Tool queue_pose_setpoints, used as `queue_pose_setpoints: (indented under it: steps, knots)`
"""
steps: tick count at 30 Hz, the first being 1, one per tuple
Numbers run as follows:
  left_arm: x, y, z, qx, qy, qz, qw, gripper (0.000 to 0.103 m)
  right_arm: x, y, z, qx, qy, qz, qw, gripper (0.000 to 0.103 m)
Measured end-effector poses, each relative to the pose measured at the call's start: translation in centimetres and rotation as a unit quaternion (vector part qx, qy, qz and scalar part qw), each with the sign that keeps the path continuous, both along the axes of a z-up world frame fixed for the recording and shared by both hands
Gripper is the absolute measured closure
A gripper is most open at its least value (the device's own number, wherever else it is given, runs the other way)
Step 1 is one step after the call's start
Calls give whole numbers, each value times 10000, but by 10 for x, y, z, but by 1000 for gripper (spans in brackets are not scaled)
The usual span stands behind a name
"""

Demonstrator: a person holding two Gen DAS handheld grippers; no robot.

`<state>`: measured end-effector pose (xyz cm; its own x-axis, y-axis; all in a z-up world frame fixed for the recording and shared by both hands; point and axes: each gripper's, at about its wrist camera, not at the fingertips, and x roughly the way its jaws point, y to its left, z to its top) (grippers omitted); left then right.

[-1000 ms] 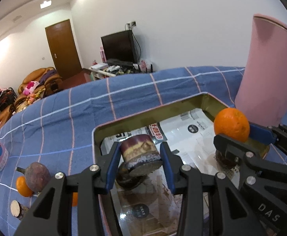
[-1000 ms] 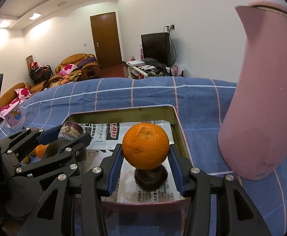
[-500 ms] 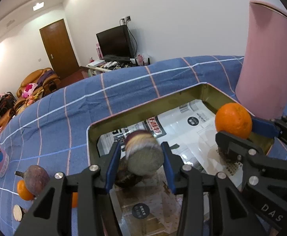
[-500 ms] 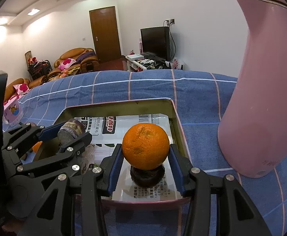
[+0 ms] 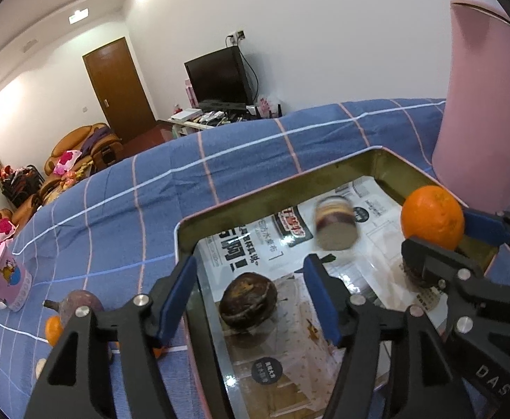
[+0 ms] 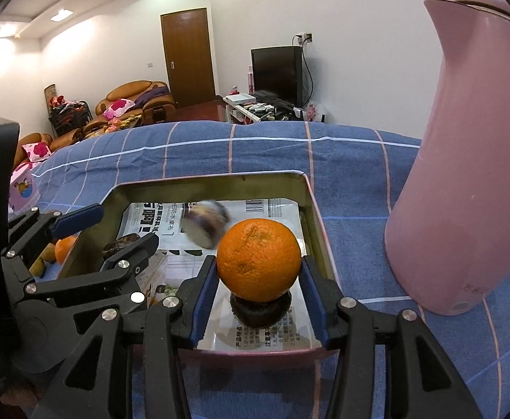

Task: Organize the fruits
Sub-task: 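Drop the sugarcane piece into the tin with the left tool while the right tool lowers the orange, then open the right tool to release the orange in the tin, then move both open tools back from the tin toward the remaining fruit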

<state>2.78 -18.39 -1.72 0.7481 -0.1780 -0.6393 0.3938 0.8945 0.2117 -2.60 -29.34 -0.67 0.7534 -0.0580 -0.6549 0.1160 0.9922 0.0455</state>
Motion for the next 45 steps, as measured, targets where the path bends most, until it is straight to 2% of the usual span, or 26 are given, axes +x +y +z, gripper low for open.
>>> queue_pose_setpoints:
  steps: [2,4,6,7,10,14,17,20,22,26,34,45]
  knots:
    - [-2,0,1,27,-96,-15,9999,32,-1,-1,0,26,8,45,10000,54]
    - [-6,2,5,89,-320,142,9993,11,-3,-1,1,44,5,80,10000,52]
    - [-9,9,11,-6,-556,256,9981,0,-8,-4,5,136,-83,121,9998,48]
    - [-10,12,13,-115,-599,236,9979,0,-9,-6,6,195,-137,122,9996,39]
    - [-13,18,17,-380,-586,140,9975,0,-19,-15,17,441,-509,33,9977,23]
    - [-24,12,17,-135,-900,151,9957,0,-29,-15,24,322,-977,-163,9946,23]
    - [-32,13,21,-131,-1170,179,9929,0,-35,-9,28,71,-1208,-318,9921,23]
    - [-33,16,24,-222,-1260,227,9915,0,-39,-3,30,-352,-1447,-513,9875,23]
    - [-31,17,24,-244,-1221,250,9919,0,-36,-2,28,-482,-1378,-582,9876,23]
    - [-31,17,22,-254,-1144,240,9928,0,-26,-9,23,-175,-1119,-456,9925,23]
    - [-42,23,24,-312,-1219,196,9919,0,-33,-17,20,446,-1245,-443,9902,23]
    - [-47,56,27,-669,-1157,273,9907,0,-45,6,26,58,-1451,-620,9874,23]
